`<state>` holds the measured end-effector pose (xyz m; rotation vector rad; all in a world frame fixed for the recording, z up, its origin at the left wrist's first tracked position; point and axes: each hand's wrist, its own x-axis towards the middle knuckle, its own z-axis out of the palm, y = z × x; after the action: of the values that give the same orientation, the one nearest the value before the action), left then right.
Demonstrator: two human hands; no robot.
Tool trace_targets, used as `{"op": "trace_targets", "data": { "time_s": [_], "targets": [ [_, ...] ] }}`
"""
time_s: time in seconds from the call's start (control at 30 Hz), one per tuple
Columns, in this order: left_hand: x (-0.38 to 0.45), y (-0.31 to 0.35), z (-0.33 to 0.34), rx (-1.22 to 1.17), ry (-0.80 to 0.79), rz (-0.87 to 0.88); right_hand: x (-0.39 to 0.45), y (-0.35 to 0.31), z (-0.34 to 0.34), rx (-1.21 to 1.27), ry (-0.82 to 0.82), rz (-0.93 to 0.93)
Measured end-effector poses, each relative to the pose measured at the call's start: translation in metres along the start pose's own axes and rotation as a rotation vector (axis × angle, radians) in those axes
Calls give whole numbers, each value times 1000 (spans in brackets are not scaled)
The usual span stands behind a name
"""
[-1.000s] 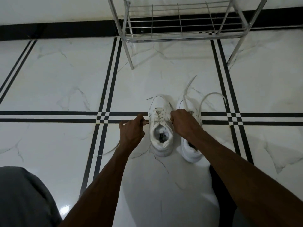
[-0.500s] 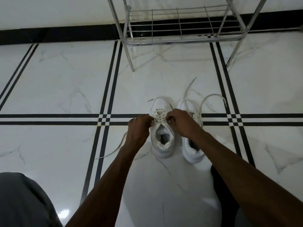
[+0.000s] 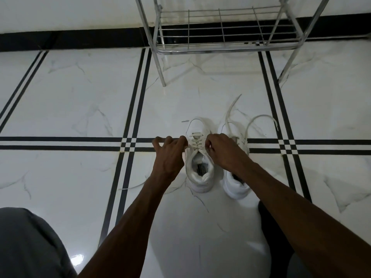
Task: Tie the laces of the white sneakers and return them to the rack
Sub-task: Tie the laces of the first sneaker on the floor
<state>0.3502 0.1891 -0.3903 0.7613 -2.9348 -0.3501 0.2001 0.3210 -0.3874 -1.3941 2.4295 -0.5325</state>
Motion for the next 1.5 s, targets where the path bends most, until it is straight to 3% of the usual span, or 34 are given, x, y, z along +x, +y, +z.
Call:
{"op": "trace_targets", "data": {
  "time_s": [0.2, 0.4, 0.53, 0.63, 0.73, 1.03, 1.17, 1.33, 1.5],
  "targets": [
    [-4, -7, 7, 105, 63, 13, 11, 10, 0, -78, -106, 23],
    [-9, -13, 9, -29, 56, -121, 3, 14, 13, -202, -113, -57],
    [-13, -13, 14, -78, 77, -192, -7, 13, 19, -224, -1, -109],
    [-9, -11, 17, -284, 37, -260, -1, 16, 27, -299, 28, -55],
    [-5, -9, 16, -533, 8, -328, 7, 13, 22, -279, -65, 52],
    [-9, -5, 14, -798, -2, -583, 6, 14, 31, -190, 24, 135],
    [-12, -2, 12, -860, -22, -577, 10, 6, 26, -146, -27, 255],
    [3, -25, -7, -862, -246, -428, 15, 1, -20, 127, -247, 295],
    [18, -23, -42, -1134, -131, -374, 26, -6, -49, 872, -173, 415]
  ]
}}
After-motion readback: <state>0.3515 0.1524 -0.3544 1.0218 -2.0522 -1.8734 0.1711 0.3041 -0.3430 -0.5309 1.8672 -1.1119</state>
